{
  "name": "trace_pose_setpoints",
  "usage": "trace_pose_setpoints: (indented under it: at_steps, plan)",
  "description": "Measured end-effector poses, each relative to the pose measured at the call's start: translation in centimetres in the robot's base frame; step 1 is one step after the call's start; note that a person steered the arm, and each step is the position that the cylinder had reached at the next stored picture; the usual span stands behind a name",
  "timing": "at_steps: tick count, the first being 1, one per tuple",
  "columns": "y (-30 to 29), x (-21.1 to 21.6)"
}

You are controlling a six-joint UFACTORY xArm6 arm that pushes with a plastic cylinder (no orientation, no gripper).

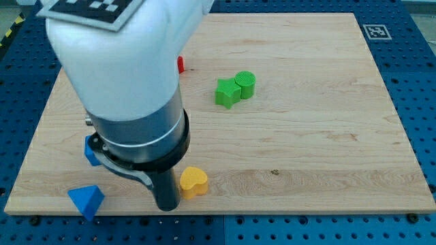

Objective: Move the arm to the bottom left of the board

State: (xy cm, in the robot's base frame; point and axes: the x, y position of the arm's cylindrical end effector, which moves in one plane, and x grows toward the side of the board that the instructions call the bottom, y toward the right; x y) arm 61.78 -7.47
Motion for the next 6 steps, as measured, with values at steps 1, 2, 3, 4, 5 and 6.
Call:
trace_pose_setpoints:
  at_steps: [1, 2, 3, 4, 5, 6]
  plan:
    - [0.0, 0.1]
    - [-1.0, -0.1]
    - [-2.6, -1.7]
    - [-4.6, -3.1]
    - [-6.8, -4.2]
    - [-10.4, -4.6]
